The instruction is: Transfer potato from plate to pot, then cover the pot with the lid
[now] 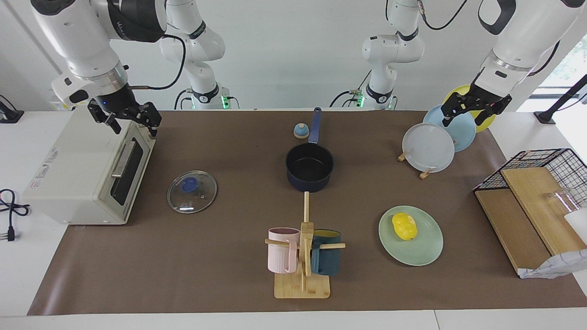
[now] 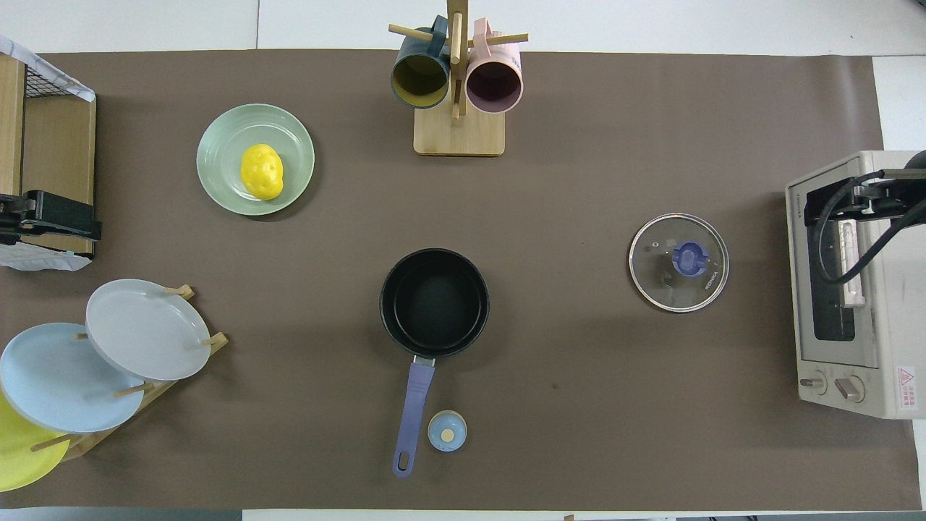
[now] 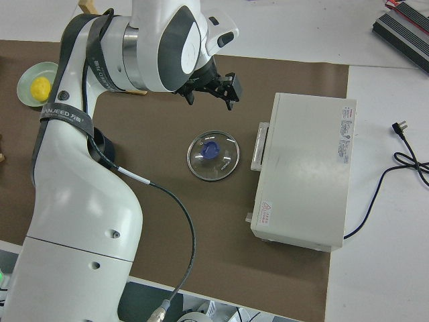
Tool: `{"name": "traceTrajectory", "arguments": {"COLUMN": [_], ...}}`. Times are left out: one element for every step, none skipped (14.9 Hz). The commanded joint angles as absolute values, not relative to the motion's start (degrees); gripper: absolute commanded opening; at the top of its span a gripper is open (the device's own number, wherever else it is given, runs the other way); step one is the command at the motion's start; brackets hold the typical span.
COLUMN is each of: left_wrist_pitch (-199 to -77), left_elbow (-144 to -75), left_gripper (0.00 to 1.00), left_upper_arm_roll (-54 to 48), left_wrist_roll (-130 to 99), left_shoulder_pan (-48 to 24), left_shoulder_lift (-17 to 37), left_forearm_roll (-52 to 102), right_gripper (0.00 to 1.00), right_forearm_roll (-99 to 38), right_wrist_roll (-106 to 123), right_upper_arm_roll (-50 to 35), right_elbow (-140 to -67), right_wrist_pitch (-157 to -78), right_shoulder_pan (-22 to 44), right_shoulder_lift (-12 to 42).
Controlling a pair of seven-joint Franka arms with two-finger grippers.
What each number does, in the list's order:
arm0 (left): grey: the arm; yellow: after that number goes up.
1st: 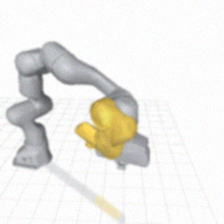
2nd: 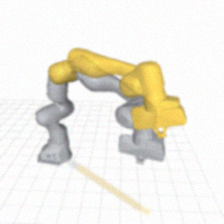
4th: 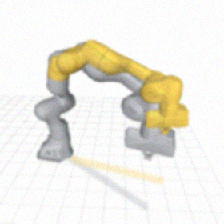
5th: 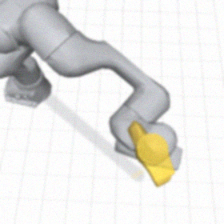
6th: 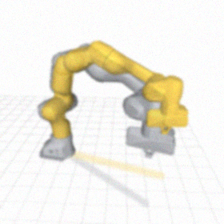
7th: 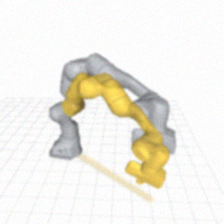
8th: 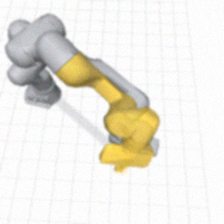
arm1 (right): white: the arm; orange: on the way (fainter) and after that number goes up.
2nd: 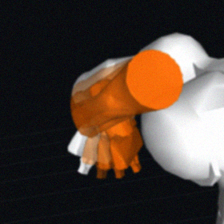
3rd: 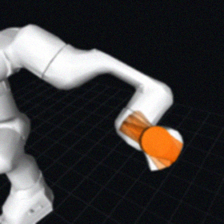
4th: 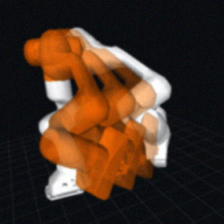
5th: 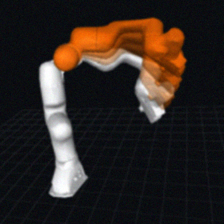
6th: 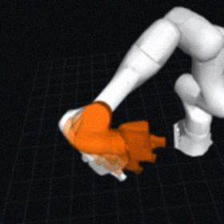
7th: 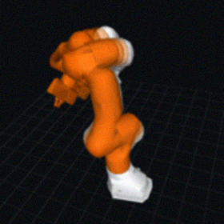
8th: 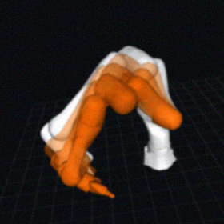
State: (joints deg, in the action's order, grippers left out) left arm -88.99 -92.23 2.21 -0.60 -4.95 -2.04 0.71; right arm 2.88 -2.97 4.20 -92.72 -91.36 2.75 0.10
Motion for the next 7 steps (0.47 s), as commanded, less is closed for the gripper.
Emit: {"name": "traceTrajectory", "arguments": {"left_wrist_pitch": [-89.74,-89.82,-90.09,-90.17,-90.44,-91.05,-91.32], "left_elbow": [-93.60,-93.26,-93.51,-93.86,-94.39,-94.74,-96.05], "left_gripper": [1.00,1.00,1.00,1.00,1.00,1.00,1.00], "left_upper_arm_roll": [2.29,2.20,2.02,2.02,2.02,2.02,2.02], "left_wrist_roll": [-0.36,-0.70,-0.88,-0.44,-0.44,-0.53,-0.61], "left_shoulder_pan": [-5.36,-5.36,-5.36,-5.10,-5.10,-5.18,-5.27], "left_shoulder_lift": [-3.16,-2.99,-3.16,-3.25,-3.34,-3.51,-4.21], "left_forearm_roll": [1.32,1.32,1.32,1.32,1.32,1.32,1.32], "right_gripper": [1.00,1.00,1.00,1.00,1.00,1.00,1.00], "right_forearm_roll": [1.76,1.76,1.76,1.67,1.76,1.76,1.76], "right_wrist_roll": [-2.37,-2.37,-2.37,-2.37,-2.37,-2.37,-2.37], "right_upper_arm_roll": [4.04,4.04,4.04,4.04,4.04,4.04,4.04], "right_elbow": [-94.13,-94.13,-94.13,-94.13,-94.13,-94.13,-94.13], "right_wrist_pitch": [-92.29,-92.29,-92.29,-92.29,-92.29,-92.29,-92.29], "right_shoulder_pan": [2.20,2.20,2.20,2.28,2.20,2.20,2.20], "right_shoulder_lift": [-1.05,-1.05,-1.05,-1.05,-1.05,-1.05,-1.05]}}
